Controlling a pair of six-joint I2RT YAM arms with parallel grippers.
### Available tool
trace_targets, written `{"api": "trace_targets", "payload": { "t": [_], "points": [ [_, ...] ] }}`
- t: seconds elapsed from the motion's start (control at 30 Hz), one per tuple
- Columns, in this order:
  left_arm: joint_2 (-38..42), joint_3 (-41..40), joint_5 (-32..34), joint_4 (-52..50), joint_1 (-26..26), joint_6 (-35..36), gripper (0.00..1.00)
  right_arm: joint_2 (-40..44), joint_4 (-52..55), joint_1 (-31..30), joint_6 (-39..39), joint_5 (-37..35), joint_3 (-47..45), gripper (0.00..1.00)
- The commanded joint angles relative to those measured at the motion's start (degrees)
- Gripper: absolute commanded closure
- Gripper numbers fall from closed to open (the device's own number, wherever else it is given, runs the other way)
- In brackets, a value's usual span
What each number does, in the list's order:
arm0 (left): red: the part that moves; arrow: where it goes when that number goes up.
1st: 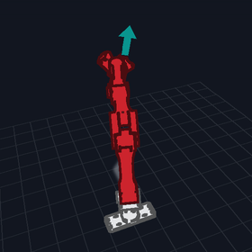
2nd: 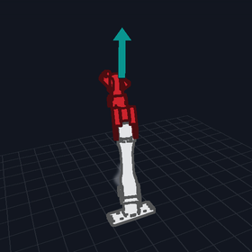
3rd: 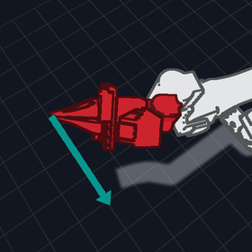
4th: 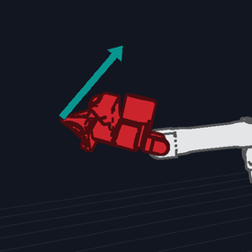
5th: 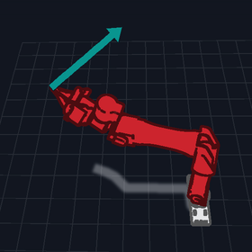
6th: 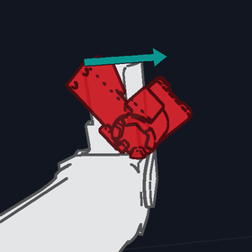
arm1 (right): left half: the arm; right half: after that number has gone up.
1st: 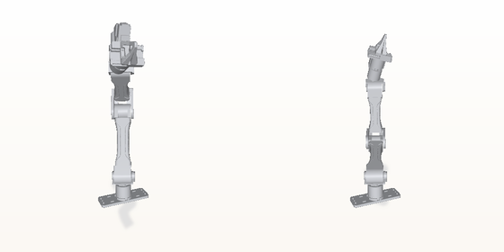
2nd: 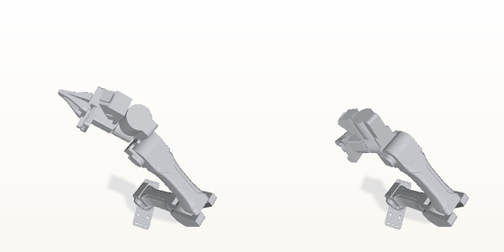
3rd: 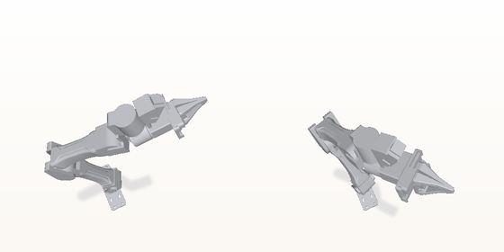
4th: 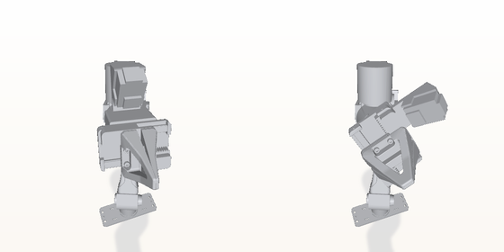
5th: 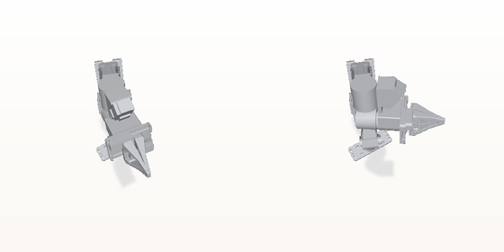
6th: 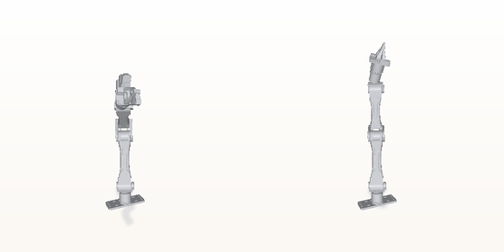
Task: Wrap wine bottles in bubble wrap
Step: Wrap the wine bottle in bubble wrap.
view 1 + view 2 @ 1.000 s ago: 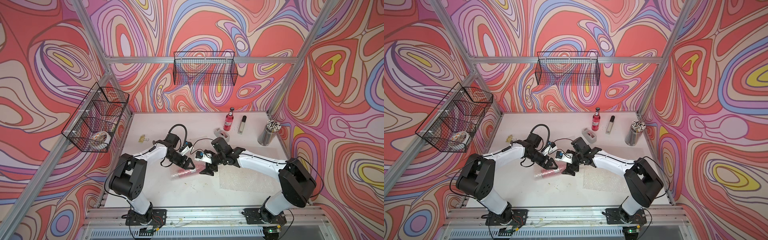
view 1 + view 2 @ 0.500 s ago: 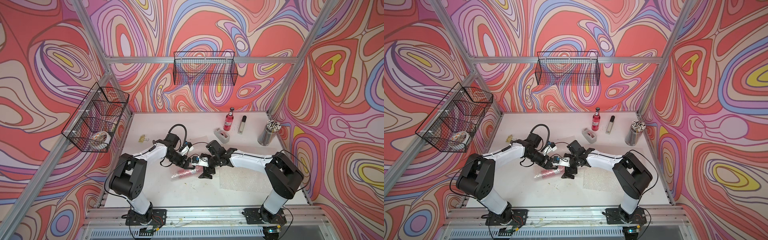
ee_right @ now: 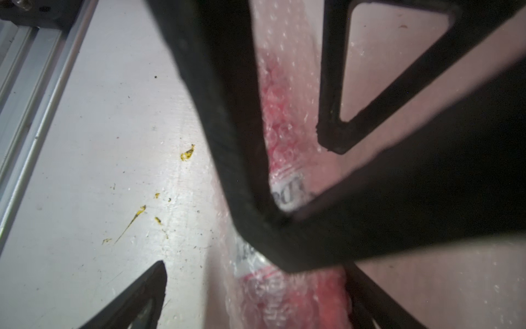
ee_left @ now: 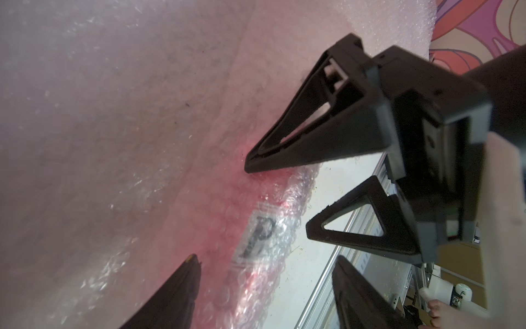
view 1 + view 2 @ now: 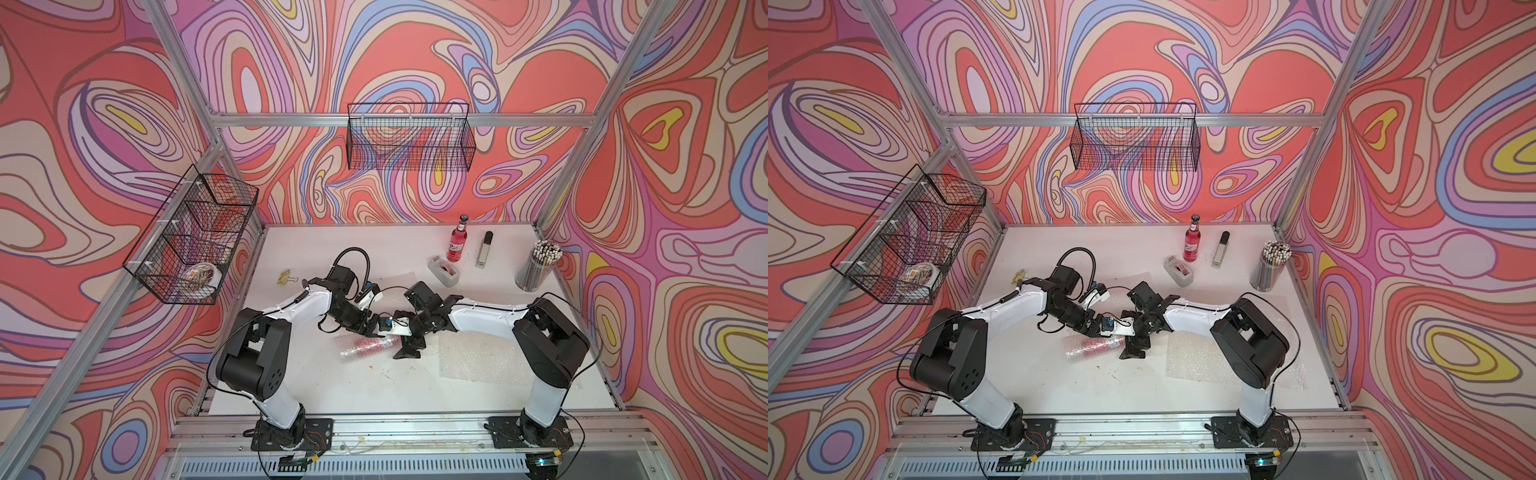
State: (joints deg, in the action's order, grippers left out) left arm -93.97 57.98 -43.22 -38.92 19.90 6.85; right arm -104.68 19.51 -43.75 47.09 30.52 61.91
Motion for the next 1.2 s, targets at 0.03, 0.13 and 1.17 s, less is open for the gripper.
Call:
{"api": "trace_targets", "payload": {
  "t": [0.03, 0.13, 1.17],
  "points": [
    [3.9, 2.5, 1.0, -7.3, 0.9, 2.5, 0.21, -1.8, 0.9, -0.9, -1.6, -0.6, 0.5, 0.07],
    [5.3, 4.6, 8.5, -11.0, 0.5, 2.9, 0.21, -2.1, 1.6, -1.2, -1.6, -0.8, 0.5, 0.08],
    [35.7, 1.2, 15.2, -25.3, -0.4, 20.8, 0.23, -2.1, 10.8, -2.5, -2.6, -9.4, 1.6, 0.18]
  ]
}}
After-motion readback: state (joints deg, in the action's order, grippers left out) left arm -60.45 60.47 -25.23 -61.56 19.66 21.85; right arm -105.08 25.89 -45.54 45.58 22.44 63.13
